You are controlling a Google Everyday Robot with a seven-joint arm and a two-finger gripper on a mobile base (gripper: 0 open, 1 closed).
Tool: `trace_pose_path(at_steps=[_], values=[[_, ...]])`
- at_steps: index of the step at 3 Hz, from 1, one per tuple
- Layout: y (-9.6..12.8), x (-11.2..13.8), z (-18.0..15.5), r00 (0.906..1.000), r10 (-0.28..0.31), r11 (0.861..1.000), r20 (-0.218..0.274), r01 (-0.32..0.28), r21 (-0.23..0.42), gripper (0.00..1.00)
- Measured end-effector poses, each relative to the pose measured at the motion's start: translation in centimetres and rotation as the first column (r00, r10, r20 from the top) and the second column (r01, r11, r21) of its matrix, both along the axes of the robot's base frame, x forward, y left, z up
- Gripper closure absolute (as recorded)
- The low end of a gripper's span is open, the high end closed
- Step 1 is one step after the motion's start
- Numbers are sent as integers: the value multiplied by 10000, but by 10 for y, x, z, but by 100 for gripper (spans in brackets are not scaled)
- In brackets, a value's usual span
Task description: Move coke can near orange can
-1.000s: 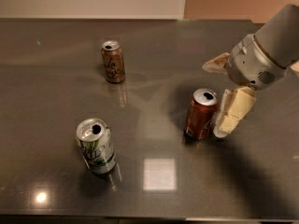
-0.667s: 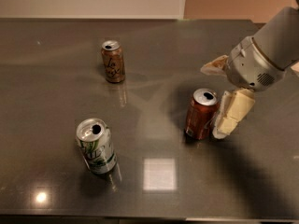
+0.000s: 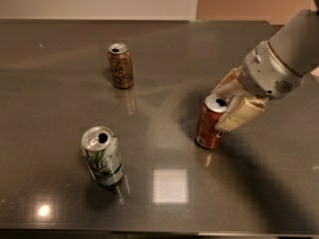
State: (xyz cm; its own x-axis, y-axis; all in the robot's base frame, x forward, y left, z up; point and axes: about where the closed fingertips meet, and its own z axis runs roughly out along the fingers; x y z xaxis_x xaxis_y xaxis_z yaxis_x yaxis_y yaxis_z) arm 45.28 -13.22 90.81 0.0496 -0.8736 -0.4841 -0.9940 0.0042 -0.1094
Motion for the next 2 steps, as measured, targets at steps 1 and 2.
trace_pose_path(at_steps=[1, 2], values=[[9, 2, 8, 10000, 65, 10000, 50, -65, 35, 84], [25, 16, 19, 9999, -19, 10000, 125, 19, -53, 100]])
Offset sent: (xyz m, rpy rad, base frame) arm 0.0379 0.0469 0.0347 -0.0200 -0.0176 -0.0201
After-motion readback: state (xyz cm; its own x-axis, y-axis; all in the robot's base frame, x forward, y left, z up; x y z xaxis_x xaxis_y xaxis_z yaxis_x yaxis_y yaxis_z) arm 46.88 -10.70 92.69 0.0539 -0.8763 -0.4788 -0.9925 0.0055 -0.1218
